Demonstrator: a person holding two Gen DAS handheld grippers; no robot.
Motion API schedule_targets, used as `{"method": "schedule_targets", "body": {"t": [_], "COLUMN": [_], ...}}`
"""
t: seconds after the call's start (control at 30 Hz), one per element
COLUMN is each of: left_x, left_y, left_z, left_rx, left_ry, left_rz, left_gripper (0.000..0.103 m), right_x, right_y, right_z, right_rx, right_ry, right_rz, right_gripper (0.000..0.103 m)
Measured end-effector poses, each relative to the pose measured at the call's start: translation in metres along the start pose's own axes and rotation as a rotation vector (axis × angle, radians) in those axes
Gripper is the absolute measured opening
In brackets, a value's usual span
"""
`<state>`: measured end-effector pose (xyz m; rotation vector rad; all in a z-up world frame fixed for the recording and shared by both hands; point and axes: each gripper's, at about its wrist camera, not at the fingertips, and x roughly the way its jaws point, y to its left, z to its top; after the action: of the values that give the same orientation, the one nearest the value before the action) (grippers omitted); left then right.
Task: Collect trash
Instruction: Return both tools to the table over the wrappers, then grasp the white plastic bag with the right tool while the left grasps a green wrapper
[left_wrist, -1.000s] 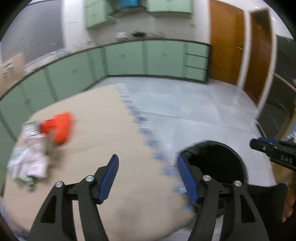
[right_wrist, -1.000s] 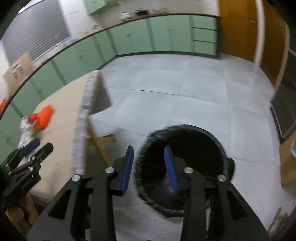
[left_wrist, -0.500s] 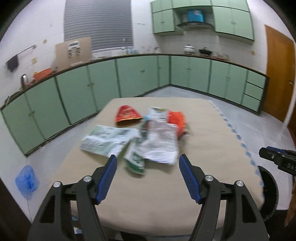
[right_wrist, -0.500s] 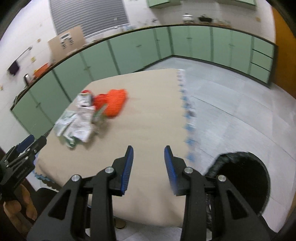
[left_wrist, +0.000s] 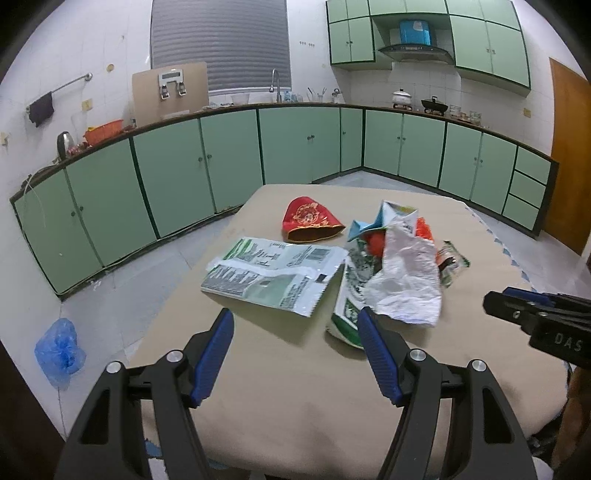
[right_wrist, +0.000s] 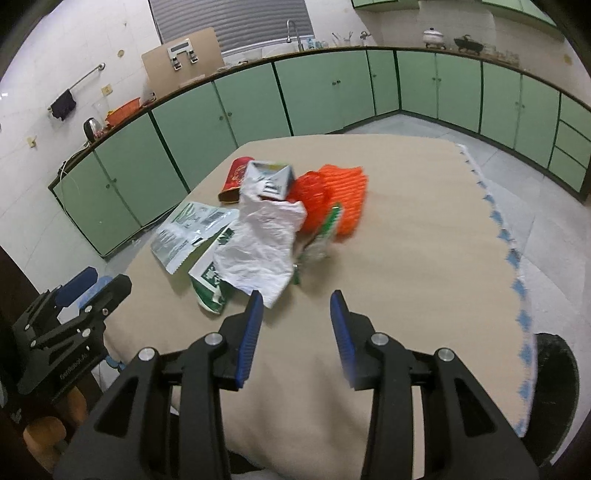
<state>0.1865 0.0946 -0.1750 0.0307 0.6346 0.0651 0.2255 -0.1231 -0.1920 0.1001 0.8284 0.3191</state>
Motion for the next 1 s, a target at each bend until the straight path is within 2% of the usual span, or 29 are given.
{"method": "schedule_targets", "body": {"t": [0.3,0.63,0.67,0.73,0.83,1.0], "left_x": [0.024,0.042,0.044,0.048,0.053,0.058], "left_y": [0.014,0.021,0.019,0.018,0.015,0.010], "left_z": [-0.005,-0.006,-0.007,-0.009,-0.011,-0.009], "left_rx": [0.018,0.057,0.064,0.075,0.093,0.117], "left_ry": [-0.010,0.020,0.024,0.037,0.053,0.052], "left_rz": [-0.051,-0.089,-0.093,-0.101,-0.100,-0.076], "left_gripper": [0.068,0.066,0.066,0.066,0.066,0.066], "right_x": [0.042,0.074,0.076,0.078,0.074,0.066], "right_y": [0.017,0.020,0.021,0.022,0.023,0.021], "right_z": [0.002,0.004,0.004,0.005,0.007,0.014], "right_rx": [0.003,0.019,0.017,0.012,0.005,0.014], "right_ry": [0.033,0.077,0.084,0.091,0.068,0.038], "right_rz": [-0.034,-0.036,-0.028,-0.019,-0.012,0.004], "right_gripper": [0.040,0.040,0.039,0.010,0.004,0.003]}}
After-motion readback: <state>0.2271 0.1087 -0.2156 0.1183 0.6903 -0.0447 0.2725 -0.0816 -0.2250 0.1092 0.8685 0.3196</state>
